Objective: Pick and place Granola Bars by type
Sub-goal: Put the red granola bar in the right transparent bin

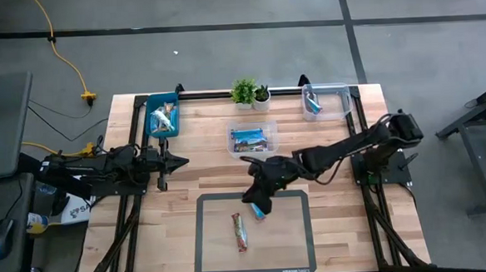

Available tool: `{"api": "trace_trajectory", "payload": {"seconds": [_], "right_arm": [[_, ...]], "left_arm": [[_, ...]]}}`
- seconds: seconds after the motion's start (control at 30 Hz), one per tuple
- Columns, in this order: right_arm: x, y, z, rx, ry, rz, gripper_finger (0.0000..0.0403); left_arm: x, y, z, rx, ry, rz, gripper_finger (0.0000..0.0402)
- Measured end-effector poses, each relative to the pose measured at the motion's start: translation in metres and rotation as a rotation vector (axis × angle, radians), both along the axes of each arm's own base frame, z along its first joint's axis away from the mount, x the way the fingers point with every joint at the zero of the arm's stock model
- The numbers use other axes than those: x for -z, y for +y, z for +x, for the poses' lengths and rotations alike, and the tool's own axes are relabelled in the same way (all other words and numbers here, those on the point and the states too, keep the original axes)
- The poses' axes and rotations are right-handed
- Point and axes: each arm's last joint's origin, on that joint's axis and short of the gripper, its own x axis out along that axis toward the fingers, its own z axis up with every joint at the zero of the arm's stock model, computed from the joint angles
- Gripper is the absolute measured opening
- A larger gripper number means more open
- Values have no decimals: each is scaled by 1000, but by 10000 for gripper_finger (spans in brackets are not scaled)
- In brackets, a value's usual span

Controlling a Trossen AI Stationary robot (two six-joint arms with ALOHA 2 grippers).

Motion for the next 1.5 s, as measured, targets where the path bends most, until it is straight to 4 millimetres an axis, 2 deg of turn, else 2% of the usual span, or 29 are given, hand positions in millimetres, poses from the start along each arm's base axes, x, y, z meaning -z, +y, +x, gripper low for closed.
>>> {"api": "trace_trajectory", "payload": {"seconds": [0.27,0.37,0.5,0.7,0.83,1.07,1.37,1.5], "right_arm": [[3,15,-5,67,49,0,127],[-8,20,-3,60,35,-33,132],[-30,25,9,50,22,-128,134],[-45,23,38,73,215,-249,134],[-33,16,50,133,439,-254,134],[3,9,47,183,679,-271,134],[51,9,37,135,754,-223,136],[68,10,37,121,714,-173,167]], "left_arm": [[0,0,0,0,0,0,1],[0,0,0,1,0,0,1],[0,0,0,0,0,0,1],[0,0,0,0,1,0,1],[0,0,0,1,0,0,1],[0,0,0,0,0,0,1],[0,0,0,0,0,0,1],[0,0,0,0,0,0,1]]}}
